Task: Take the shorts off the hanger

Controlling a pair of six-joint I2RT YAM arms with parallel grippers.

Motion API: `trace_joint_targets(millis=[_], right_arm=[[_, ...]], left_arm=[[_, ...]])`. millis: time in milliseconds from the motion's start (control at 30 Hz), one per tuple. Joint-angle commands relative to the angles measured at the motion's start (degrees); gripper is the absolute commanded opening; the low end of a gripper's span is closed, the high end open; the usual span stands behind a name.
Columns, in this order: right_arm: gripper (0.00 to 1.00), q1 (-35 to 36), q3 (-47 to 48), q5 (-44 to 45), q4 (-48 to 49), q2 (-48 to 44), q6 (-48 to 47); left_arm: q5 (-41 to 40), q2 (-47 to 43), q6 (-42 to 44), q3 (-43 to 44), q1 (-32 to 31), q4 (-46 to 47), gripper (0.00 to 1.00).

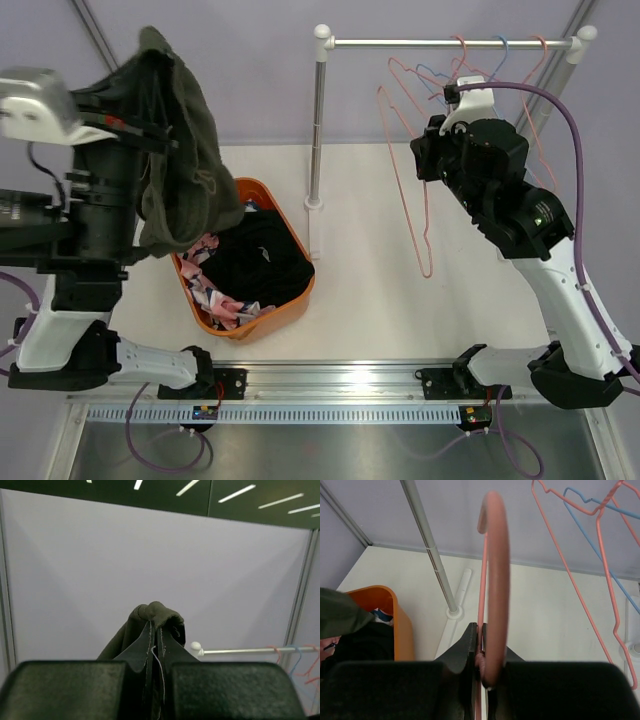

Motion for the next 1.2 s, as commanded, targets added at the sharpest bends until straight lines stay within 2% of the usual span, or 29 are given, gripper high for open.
trace_joint_targets(millis=[0, 167, 200, 267, 367, 433, 467, 533, 567, 600, 667, 700, 800, 867, 1000, 1100, 1133, 1167], right_arm=[[0.00, -0.2, -0.1, -0.8, 1.0, -2.0, 0.2], [0.00, -0.2, -0.5, -0.5, 0.9, -2.6, 0.1], [0.00, -0.2, -0.7, -0.5, 0.9, -2.8, 0.1], [0.00, -0.2, -1.2, -0.8, 0.6, -3.0, 0.2], [0.00, -0.2, -2.4, -0.8, 0.9, -3.5, 0.3], [0.00, -0.2, -2.7, -0.7, 0.8, -3.6, 0.2], [0.00, -0.2, -2.9, -0.4, 0.6, -3.7, 0.2], [0.00, -0.2, -3.0, -0.2, 0.6, -3.9, 0.0], [0.00, -0.2, -3.1, -0.2, 0.5, -4.1, 0.0], [0.00, -0.2, -3.1, -0.2, 0.5, -4.1, -0.3], [0.00, -0.2, -3.1, -0.5, 0.5, -4.3, -0.3], [0.00, -0.2, -3.1, -0.7, 0.4, -4.3, -0.4], [0.00, -0.2, -3.1, -1.2, 0.3, -3.7, -0.6], [0.00, -0.2, -3.0, -1.5, 0.3, -3.0, -0.7], [0.00, -0.2, -2.6, -1.4, 0.3, -1.4, -1.0], [0.00, -0.2, -2.8, -2.1, 0.3, -0.6, -0.9], [0.00, -0.2, -2.9, -2.4, 0.3, -0.5, -1.0], [0.00, -0.2, -2.8, -2.5, 0.3, -0.1, -1.0]], left_arm=[[-0.9, 0.2, -3.3, -7.3, 1.1, -2.0, 0.00], [2.7, -1.7, -15.7, -14.4, 6.7, -11.7, 0.00], [4.1, -1.7, -21.1, -14.7, 8.3, -16.8, 0.00], [8.0, -2.2, -28.9, -17.0, 13.9, -21.8, 0.00], [11.3, -3.3, -37.9, -23.0, 21.1, -24.5, 0.00], [12.1, -4.5, -43.2, -26.3, 26.4, -26.7, 0.00], [11.8, -5.0, -49.6, -27.5, 28.2, -29.7, 0.00], [11.2, -8.2, -57.0, -31.5, 34.9, -32.3, 0.00], [13.5, -9.9, -64.0, -37.3, 37.3, -33.9, 0.00], [14.4, -13.7, -67.4, -40.8, 42.3, -34.3, 0.00], [17.9, -18.0, -75.3, -48.3, 47.1, -34.7, 0.00], [18.7, -22.5, -77.4, -55.6, 51.1, -34.8, 0.00], [22.3, -28.9, -83.0, -67.5, 57.9, -35.8, 0.00], [27.4, -32.4, -83.5, -72.2, 59.8, -35.3, 0.00], [33.6, -29.4, -89.5, -81.3, 61.4, -37.1, 0.00], [41.8, -27.2, -95.6, -90.7, 62.2, -30.9, 0.00], [45.3, -26.7, -98.0, -94.8, 62.2, -26.1, 0.00], [46.4, -26.3, -99.2, -96.1, 62.2, -24.8, 0.04]])
